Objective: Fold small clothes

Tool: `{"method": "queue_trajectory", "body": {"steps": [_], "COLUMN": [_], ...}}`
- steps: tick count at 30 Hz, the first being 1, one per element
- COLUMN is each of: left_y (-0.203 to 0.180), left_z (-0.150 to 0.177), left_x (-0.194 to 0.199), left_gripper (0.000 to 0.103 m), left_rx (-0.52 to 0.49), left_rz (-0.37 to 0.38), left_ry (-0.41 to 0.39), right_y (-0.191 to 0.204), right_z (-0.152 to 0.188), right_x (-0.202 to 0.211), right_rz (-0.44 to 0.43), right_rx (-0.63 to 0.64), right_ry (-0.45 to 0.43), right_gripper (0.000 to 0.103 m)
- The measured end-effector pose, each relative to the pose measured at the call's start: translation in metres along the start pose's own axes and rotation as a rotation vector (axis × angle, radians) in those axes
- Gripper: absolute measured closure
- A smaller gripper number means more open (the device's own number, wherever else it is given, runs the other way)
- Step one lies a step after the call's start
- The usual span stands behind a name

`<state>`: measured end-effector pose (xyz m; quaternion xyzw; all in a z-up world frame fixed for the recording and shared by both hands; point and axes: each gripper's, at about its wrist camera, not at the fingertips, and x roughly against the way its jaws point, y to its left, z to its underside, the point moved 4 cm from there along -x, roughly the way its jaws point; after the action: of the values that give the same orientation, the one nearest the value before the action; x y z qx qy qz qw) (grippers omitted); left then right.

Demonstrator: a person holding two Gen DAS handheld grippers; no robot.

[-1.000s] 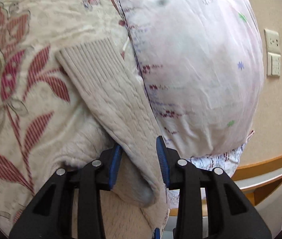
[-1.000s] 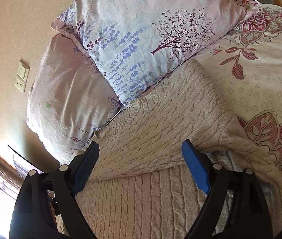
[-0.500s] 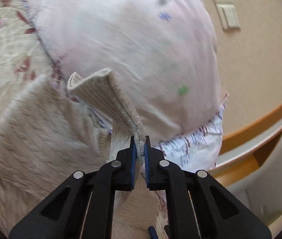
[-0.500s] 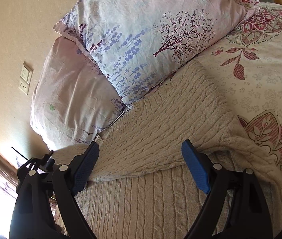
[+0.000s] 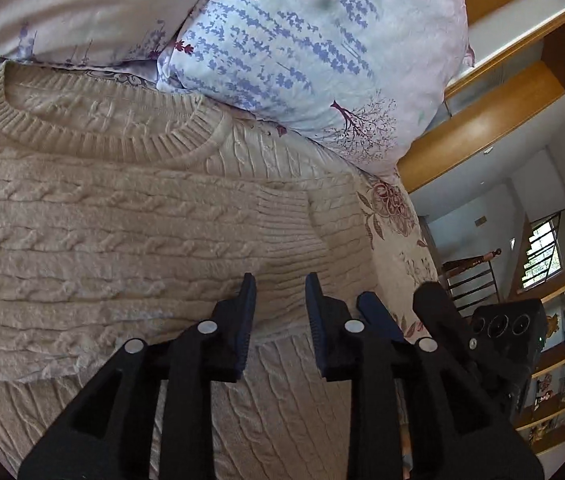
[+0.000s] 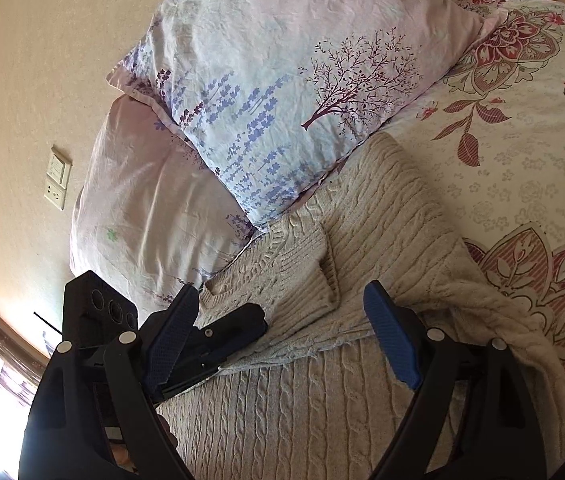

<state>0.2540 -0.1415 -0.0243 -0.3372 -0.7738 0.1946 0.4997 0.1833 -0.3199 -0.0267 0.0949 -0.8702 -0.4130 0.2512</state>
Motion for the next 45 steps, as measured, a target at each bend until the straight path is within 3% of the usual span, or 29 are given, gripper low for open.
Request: {"method": "queue_trajectory", "body": {"steps": [4, 8, 12, 15, 20, 24, 29, 31, 35, 37, 39, 41, 42, 45], "left_y": [0.018, 0.049, 0.115, 0.157, 0.179, 0.175, 0.176, 0.178, 0.183, 0.182, 0.181, 0.181, 0.181, 0.181], "left_z": [0.012, 0.012, 0.013, 0.022, 0.032, 0.032, 0.034, 0.035, 0.038, 0.038, 0.038, 0.038, 0.038, 0.039], "left_x": [0.058, 0.126, 0.189, 0.213, 0.218, 0.213, 0.207, 0.203, 0.199, 0.197, 0.197, 0.196, 0.196, 0.196], "left_gripper": [0.059, 0.051, 0.05, 0.051, 0.051, 0.051, 0.05, 0.05, 0.05, 0.05, 0.049, 0.049, 0.049, 0.048], "left_rx": [-0.052, -0.108, 0.031, 0.124, 0.169, 0.154, 0.123, 0.113, 0.119, 0.113, 0.106, 0.102, 0.101, 0.102], "left_rz": [-0.041, -0.254, -0.403, -0.448, -0.416, -0.429, -0.475, -0.499, -0.507, -0.515, -0.519, -0.521, -0.522, -0.516], "left_ry": [-0.057, -0.188, -0.269, -0.272, -0.263, -0.273, -0.272, -0.259, -0.249, -0.247, -0.249, -0.251, -0.252, -0.252], "right_y": [0.003, 0.011, 0.015, 0.013, 0.006, 0.009, 0.015, 0.024, 0.062, 0.071, 0.06, 0.031, 0.017, 0.014], "right_z": [0.001, -0.014, -0.032, -0.036, -0.028, -0.019, -0.011, -0.012, -0.032, -0.036, -0.032, -0.023, -0.019, -0.02], "right_x": [0.001, 0.006, -0.006, -0.026, -0.052, -0.06, -0.068, -0.067, -0.048, -0.041, -0.049, -0.064, -0.068, -0.066], "right_rz": [0.035, 0.057, 0.121, 0.156, 0.239, 0.246, 0.243, 0.251, 0.21, 0.232, 0.34, 0.419, 0.43, 0.414], "right_rx": [0.007, -0.013, 0.014, 0.009, 0.044, 0.084, 0.134, 0.183, 0.312, 0.362, 0.39, 0.326, 0.28, 0.27], "right_ry": [0.071, 0.154, 0.211, 0.266, 0.333, 0.355, 0.379, 0.351, 0.189, 0.128, 0.145, 0.235, 0.276, 0.262], "right_gripper": [0.037, 0.048, 0.052, 0.055, 0.056, 0.06, 0.092, 0.093, 0.094, 0.094, 0.094, 0.094, 0.094, 0.093]}}
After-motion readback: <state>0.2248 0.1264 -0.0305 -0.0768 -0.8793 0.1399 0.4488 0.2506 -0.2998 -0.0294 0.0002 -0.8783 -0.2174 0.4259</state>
